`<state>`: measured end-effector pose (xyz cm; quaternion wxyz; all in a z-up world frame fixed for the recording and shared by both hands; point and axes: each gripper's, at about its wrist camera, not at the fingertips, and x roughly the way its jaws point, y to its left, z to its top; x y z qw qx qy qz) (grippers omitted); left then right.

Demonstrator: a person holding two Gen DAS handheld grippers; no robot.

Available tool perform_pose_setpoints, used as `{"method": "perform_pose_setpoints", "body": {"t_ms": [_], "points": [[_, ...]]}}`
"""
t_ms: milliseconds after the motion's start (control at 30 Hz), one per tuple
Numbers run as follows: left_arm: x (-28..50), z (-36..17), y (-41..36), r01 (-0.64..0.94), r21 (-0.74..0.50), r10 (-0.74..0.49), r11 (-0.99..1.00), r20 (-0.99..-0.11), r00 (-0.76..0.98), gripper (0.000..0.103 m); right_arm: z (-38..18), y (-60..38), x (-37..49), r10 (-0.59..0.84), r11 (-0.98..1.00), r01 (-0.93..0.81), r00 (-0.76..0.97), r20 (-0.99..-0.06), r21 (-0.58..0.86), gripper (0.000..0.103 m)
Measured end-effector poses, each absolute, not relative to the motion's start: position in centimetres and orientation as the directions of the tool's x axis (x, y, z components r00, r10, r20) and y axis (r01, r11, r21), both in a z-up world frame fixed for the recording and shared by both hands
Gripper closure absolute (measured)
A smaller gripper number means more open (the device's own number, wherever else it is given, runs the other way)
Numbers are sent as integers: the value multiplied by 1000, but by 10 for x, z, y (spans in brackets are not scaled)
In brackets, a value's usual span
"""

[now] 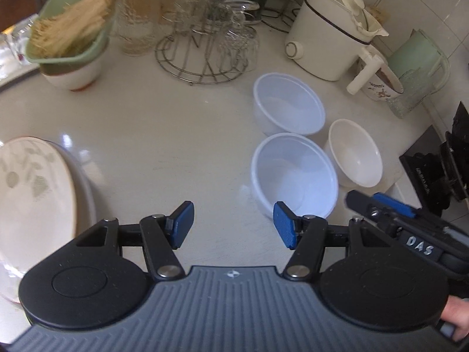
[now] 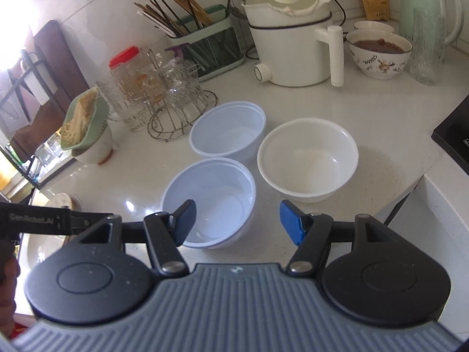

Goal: Organize plates and bowls
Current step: 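Close both grippers on the rim of the nearest plastic bowl, then carry the plastic bowl beside the plate stack and open both grippers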

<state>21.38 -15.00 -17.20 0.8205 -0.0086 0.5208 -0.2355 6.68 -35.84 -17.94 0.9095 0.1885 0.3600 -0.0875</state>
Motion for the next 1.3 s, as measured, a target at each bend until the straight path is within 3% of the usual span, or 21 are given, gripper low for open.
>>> {"method": "perform_pose_setpoints", "body": {"t_ms": [400, 500, 667, 733, 1300], "points": [[241, -193, -186, 404, -305, -430, 863, -863, 266, 46, -198, -366, 90, 32, 913, 269, 701, -712, 306, 58], [246, -198, -193, 397, -304, -422, 866, -870, 254, 53, -201, -369, 96, 41, 919, 254, 698, -715, 301, 63], [255, -205, -198, 358, -320, -417, 877, -877, 240, 76, -207, -374, 104, 51, 922, 246, 688, -724, 298, 80], [257, -205, -198, 356, -318, -413, 879, -880, 234, 78, -209, -374, 106, 55, 927, 238, 677, -734, 289, 84], [248, -184, -136, 284, -338, -413, 897, -870, 270, 79, -200, -347, 122, 147, 928, 158, 678, -720, 339, 87]]}}
